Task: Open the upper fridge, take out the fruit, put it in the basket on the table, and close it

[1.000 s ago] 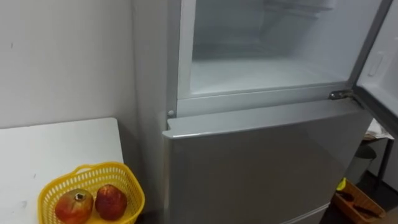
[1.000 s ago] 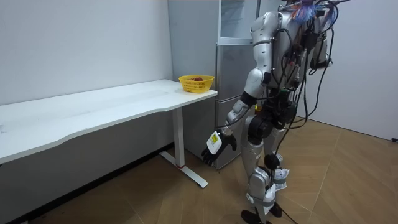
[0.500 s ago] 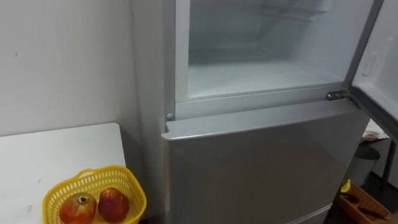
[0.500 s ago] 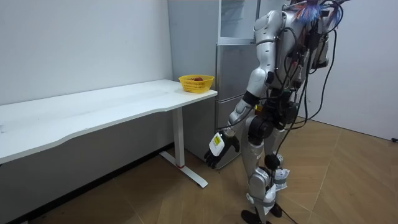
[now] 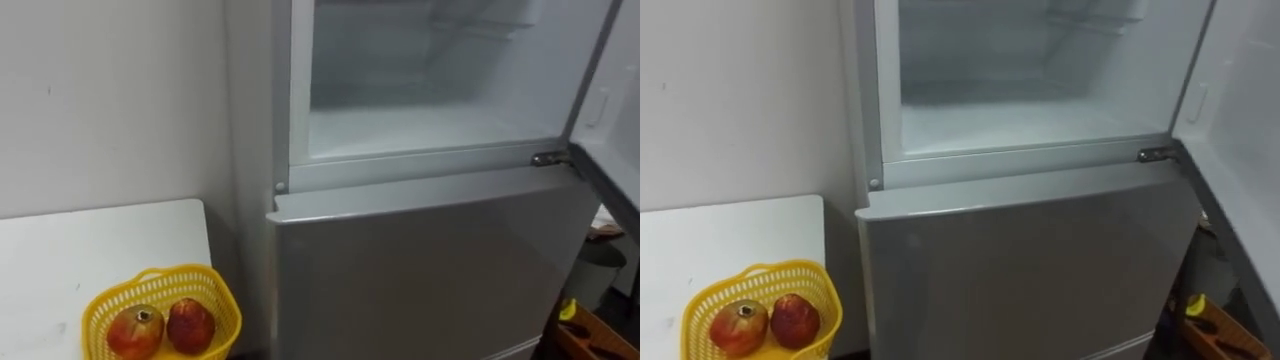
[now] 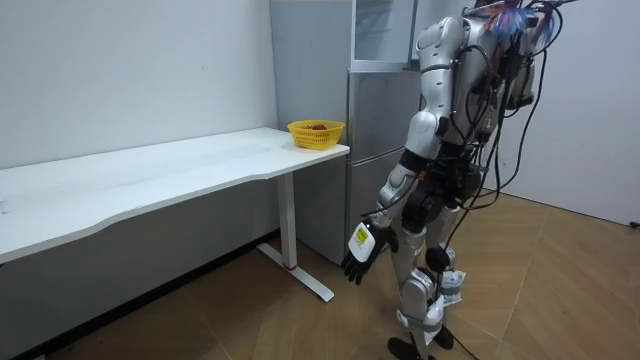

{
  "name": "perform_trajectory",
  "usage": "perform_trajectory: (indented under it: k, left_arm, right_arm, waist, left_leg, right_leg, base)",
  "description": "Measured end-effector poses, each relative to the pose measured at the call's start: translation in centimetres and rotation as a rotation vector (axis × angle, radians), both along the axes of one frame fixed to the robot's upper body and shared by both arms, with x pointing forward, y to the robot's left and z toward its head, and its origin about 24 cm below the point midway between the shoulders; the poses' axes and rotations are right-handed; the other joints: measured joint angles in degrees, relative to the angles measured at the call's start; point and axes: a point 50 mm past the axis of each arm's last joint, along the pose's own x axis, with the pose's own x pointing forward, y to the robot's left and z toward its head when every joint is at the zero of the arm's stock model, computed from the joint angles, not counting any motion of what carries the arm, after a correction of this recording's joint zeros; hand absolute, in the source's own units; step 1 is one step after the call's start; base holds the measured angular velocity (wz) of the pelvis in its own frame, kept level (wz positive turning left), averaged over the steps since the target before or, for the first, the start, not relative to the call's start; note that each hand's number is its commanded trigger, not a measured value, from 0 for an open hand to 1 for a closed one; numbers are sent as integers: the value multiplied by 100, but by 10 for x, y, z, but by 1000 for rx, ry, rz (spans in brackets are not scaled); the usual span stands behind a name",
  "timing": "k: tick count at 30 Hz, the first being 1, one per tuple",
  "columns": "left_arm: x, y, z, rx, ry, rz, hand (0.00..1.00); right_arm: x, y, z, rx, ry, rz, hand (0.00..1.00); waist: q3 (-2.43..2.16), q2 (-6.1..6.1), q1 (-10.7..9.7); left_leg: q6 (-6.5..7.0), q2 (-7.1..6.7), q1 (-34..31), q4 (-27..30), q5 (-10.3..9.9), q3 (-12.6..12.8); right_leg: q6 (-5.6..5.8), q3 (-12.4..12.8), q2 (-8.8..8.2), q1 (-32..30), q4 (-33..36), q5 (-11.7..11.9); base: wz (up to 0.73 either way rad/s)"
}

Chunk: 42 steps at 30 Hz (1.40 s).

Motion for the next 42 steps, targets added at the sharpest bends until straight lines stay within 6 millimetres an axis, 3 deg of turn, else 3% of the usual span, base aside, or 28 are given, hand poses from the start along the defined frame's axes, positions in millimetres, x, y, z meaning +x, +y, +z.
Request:
perform_trajectory:
  k: [5, 9, 13, 22, 35, 37, 40, 42]
  left_arm:
    - [-5, 3, 0, 0, 24, 0, 0]
    - [1, 7, 1, -9, 31, -43, 0]
    - [8, 7, 0, -13, 25, -71, 0]
    - [24, 4, -1, -15, 0, -123, 0]
    - [19, 7, 0, 18, 13, -107, 0]
    - [18, 7, 0, 28, 6, -99, 0]
    - [8, 10, 3, 64, -2, -59, 0]
    - [2, 12, 4, 101, 1, -44, 0]
  right_arm:
    - [9, 15, -1, -188, 64, 118, 0]
    - [7, 21, -9, -253, 98, 175, 0]
    - [7, 29, -16, -307, 126, 243, 0]
    - [20, 71, -47, -427, 282, 529, 0]
    - [19, 65, -41, -395, 276, 484, 0]
    - [18, 58, -33, -379, 263, 412, 0]
    - [10, 36, -5, -323, 175, 207, 0]
    - [-4, 10, 12, -255, 120, -16, 0]
  waist:
    - [14, -134, 91]
    - [-19, -203, 230]
    - [-19, -202, 368]
    - [-6, -187, 802]
    - [14, -172, 763]
    - [28, -139, 741]
    - [31, -54, 644]
    - [32, 11, 556]
  left_leg:
    - [-17, 27, -35, 15, -1, -21]
    - [-23, 30, -79, 109, -4, -159]
    - [-22, 25, -74, 110, -5, -213]
    - [-26, 20, -93, 116, -8, -292]
    - [-23, -19, -62, 108, -7, -397]
    - [-20, -27, -56, 112, -8, -416]
    - [-13, -41, -84, 104, -12, -449]
    - [-7, -45, -106, 107, -16, -466]
  right_leg:
    - [-32, -59, 14, 22, -37, 27]
    - [-29, -195, 15, 113, -153, 63]
    - [-20, -244, 16, 183, -234, 89]
    - [-21, -327, 11, 172, -267, 87]
    - [2, -378, -3, 278, -328, 76]
    - [8, -374, -5, 277, -331, 78]
    - [27, -379, -9, 293, -352, 66]
    - [41, -401, -12, 296, -411, 73]
  base:
    - [5]
    - [18]
    - [9]
    - [5]
    - [3]
    - [3]
    - [8]
    - [6]
